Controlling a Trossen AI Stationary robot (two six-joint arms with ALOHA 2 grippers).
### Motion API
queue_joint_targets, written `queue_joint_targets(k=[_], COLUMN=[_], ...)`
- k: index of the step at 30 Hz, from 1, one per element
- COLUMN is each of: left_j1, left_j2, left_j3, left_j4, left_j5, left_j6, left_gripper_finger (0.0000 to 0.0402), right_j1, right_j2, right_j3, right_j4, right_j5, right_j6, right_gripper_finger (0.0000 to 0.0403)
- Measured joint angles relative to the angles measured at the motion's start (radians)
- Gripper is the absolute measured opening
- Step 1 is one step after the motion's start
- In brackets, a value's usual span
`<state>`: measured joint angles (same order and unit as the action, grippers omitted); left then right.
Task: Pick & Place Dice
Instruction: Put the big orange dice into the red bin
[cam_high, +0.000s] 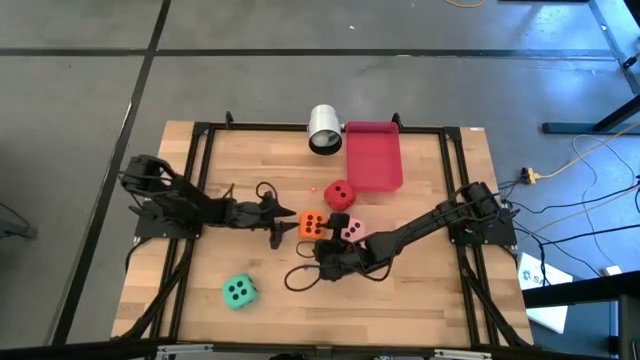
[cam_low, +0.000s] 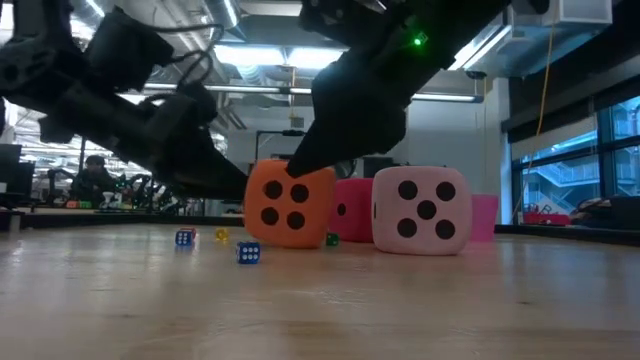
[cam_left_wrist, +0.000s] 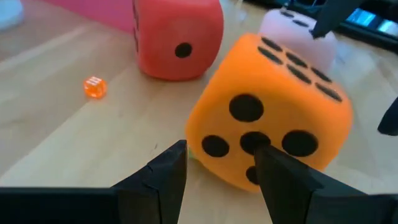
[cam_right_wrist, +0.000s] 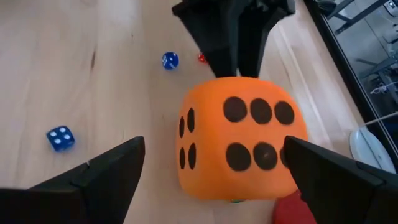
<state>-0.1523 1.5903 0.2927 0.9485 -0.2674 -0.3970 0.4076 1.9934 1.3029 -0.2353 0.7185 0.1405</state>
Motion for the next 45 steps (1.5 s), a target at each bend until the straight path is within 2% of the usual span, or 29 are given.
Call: queue_joint_targets(k=[8,18,30,37,45], left_j1=[0.004,-0.004,0.004,0.004,0.004], left_j2=[0.084,0.066,0.056,0.056,0.056], left_j3=[0.071,0.087,0.087,0.087,0.086], left_j4=[0.051,0.046,0.040,0.039,0.039], left_j5=[0.092,0.197,0.201,0.200,0.201], left_j6=[-0.006,0.002,0.062,0.069,0.069], left_gripper_finger=[0.0180,0.0180,0.0180,0.0180,0.0180], right_j1=[0.000,-0.001,-0.040,-0.052,-0.050], right_j2=[0.000,0.000,0.000,0.023,0.071], right_j3=[0.000,0.000,0.000,0.000,0.003], right_j4=[-0.021,-0.086,-0.080,-0.080,-0.068], right_j5=[0.000,0.034,-0.054,-0.055,-0.008], right_j6=[-0.020,-0.052,-0.077,-0.110,-0.151], right_gripper_finger=[0.0382,0.0382,0.0382,0.0382,0.0382])
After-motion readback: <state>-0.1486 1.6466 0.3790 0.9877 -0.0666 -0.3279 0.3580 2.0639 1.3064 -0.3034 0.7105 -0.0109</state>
